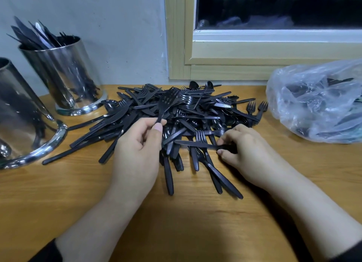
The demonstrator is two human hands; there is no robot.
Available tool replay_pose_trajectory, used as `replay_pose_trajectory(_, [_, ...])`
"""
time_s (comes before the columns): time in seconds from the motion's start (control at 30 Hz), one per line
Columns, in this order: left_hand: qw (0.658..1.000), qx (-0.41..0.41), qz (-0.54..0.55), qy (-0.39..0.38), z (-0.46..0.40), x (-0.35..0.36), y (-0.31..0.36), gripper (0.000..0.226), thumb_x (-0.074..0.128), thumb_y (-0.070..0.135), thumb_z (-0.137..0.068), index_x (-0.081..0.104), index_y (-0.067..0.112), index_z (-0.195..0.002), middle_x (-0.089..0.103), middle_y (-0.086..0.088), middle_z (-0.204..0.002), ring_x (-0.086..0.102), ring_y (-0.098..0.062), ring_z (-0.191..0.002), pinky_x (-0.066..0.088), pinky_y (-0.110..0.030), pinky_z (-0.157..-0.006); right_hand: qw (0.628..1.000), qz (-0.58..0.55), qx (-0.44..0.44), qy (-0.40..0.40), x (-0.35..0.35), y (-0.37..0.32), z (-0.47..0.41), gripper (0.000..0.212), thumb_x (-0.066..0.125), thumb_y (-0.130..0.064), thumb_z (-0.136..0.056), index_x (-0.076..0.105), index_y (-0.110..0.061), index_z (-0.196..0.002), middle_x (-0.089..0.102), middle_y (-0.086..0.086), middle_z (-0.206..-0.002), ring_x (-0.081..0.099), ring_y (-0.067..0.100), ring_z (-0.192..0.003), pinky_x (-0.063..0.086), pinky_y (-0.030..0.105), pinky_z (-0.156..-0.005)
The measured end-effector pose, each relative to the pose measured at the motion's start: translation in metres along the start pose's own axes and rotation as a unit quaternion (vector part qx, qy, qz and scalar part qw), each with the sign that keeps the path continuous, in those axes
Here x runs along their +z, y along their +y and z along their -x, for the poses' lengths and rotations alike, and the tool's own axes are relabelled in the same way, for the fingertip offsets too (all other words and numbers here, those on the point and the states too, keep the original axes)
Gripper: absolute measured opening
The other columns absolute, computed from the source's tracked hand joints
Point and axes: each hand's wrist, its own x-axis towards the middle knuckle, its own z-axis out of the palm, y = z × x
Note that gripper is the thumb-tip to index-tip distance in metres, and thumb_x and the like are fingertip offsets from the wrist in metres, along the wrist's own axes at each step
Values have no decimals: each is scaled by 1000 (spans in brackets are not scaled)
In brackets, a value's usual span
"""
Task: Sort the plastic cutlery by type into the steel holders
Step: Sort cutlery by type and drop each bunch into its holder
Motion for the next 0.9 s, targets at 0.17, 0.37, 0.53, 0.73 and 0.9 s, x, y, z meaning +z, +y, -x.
replay_pose_trajectory(0.17, [999,24,-23,10,3,0,5,23,49,29,-102,71,30,-95,54,-15,-72,45,-31,-58,39,-45,-50,1000,-9,-20,14,-2,1,1,10,66,-40,-92,58,-38,-97,50,-13,-104,46,14,-106,42,43,-98])
replay_pose_trajectory(0.37, [998,39,-48,14,5,0,8,23,49,31,-100,70,32,-91,62,-8,-76,57,-32,-72,49,-50,-68,997,-34,-57,40,-4,5,1,14,73,-33,-88,61,-32,-82,55,-14,-91,53,6,-89,42,27,-78])
replay_pose_trajectory(0.53, [993,73,-98,-8,6,-3,10,23,48,34,-99,72,34,-101,62,26,-65,54,4,-52,38,-9,-49,982,-77,-152,81,-15,-5,8,5,70,-29,-90,68,-33,-90,61,-16,-90,59,4,-87,43,19,-74])
replay_pose_trajectory(0.73, [959,76,-231,-147,8,0,7,28,43,41,-100,70,33,-105,62,16,-70,59,0,-69,43,-14,-58,961,-204,-160,92,-15,-23,18,7,75,-37,-82,73,-32,-86,67,-10,-79,62,9,-72,42,12,-62])
replay_pose_trajectory(0.9, [974,2,-187,-130,4,-3,9,21,45,43,-103,64,37,-96,61,16,-68,51,-1,-51,39,-17,-48,951,-205,-1,231,-19,14,1,17,66,-39,-93,67,-30,-79,68,-12,-75,59,5,-72,42,18,-66])
